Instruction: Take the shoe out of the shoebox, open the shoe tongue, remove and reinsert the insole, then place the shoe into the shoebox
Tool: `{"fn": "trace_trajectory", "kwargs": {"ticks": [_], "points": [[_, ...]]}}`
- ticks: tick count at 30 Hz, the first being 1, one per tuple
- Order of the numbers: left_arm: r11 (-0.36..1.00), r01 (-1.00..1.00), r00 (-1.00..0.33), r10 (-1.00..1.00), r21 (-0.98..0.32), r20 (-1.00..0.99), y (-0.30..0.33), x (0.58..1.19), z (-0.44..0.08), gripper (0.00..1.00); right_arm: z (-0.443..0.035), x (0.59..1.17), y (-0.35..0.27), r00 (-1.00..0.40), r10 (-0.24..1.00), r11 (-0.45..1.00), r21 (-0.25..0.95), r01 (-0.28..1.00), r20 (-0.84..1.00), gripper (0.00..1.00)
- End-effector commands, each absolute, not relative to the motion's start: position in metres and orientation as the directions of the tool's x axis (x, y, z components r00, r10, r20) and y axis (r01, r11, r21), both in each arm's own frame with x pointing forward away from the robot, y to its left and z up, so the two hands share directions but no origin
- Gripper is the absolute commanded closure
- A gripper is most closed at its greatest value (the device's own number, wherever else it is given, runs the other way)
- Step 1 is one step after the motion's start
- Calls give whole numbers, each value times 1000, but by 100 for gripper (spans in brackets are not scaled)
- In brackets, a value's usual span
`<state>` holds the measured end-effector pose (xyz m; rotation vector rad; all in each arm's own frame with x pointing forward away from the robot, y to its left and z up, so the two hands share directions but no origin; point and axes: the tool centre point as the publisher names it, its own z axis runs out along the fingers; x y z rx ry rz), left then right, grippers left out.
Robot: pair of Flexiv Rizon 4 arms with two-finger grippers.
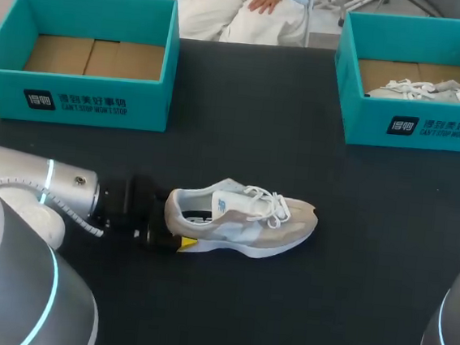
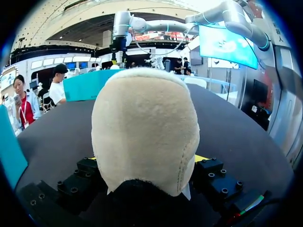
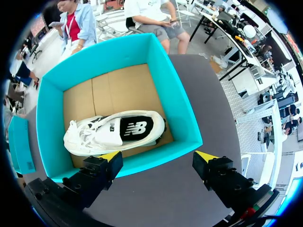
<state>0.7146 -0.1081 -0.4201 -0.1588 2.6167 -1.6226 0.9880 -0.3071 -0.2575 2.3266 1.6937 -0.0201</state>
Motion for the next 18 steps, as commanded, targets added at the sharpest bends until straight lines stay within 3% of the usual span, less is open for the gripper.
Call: {"fn": "trace_trajectory", "kwargs": {"ticks": [1, 15, 18], "points": [[442, -57, -993, -117, -895, 6, -109, 712, -427, 100, -258, 987, -307, 320, 933, -285, 206, 936, -164, 0], [442, -57, -993, -117, -895, 6, -109, 712, -427, 100, -258, 987, -307, 320, 933, -285, 206, 936, -164, 0], [442, -57, -993, -117, -895, 6, -109, 712, -427, 100, -252, 980, -281, 322, 935, -292, 198, 936, -146, 0]]}}
